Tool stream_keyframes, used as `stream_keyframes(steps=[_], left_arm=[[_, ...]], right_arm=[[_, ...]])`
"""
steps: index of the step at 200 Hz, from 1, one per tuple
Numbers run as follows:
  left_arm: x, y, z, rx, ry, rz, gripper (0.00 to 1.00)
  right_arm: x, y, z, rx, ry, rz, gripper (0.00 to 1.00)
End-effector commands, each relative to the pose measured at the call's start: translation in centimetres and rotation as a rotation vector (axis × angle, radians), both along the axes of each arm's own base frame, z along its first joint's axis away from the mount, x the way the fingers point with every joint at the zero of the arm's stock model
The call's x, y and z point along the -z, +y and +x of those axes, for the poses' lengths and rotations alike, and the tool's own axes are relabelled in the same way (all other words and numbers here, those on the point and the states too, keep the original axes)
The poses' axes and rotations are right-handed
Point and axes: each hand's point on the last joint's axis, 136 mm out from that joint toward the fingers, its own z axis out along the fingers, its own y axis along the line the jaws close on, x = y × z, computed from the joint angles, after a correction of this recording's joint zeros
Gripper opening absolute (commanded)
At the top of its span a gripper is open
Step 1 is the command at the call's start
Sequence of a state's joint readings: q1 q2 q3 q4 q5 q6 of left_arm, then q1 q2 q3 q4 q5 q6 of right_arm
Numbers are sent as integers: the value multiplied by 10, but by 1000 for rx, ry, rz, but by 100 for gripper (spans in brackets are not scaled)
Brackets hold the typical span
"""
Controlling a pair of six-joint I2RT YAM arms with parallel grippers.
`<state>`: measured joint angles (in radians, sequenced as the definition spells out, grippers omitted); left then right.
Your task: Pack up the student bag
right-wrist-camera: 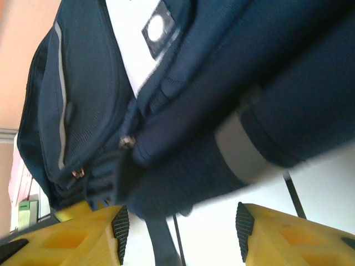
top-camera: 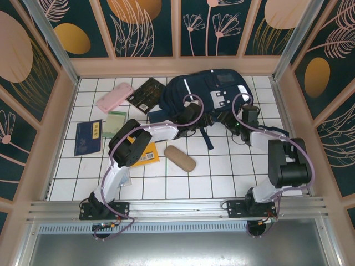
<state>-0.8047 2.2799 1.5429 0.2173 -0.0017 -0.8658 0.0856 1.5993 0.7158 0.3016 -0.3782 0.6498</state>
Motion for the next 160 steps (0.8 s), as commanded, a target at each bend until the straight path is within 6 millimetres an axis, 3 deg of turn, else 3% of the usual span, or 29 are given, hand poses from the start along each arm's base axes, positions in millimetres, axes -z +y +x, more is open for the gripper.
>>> stream_keyframes(steps=[1,28,43,71,88,112,141,160], left_arm=[[27,14,12,-37,16,98,38],[43,22,17,-72,29,170,38],[44,23,20,-73,16,194,38],[34,25,28,-79,-22,226,38],[33,23,28,-47,-33,249,33],[20,12,15,53,-55,194,31],[-3,15,3,113,-131,162,29],[-5,11,-2,176,-159,184,27]], right_arm=[[7,-2,18,32,30,20,56],[32,-11,34,63,118,-65,51],[40,-10,39,50,139,-94,43],[54,-9,40,52,169,-118,41],[59,-10,41,56,190,-146,32],[64,-9,41,44,216,-167,25],[63,-8,43,39,217,-163,15],[65,-6,44,36,223,-158,11]])
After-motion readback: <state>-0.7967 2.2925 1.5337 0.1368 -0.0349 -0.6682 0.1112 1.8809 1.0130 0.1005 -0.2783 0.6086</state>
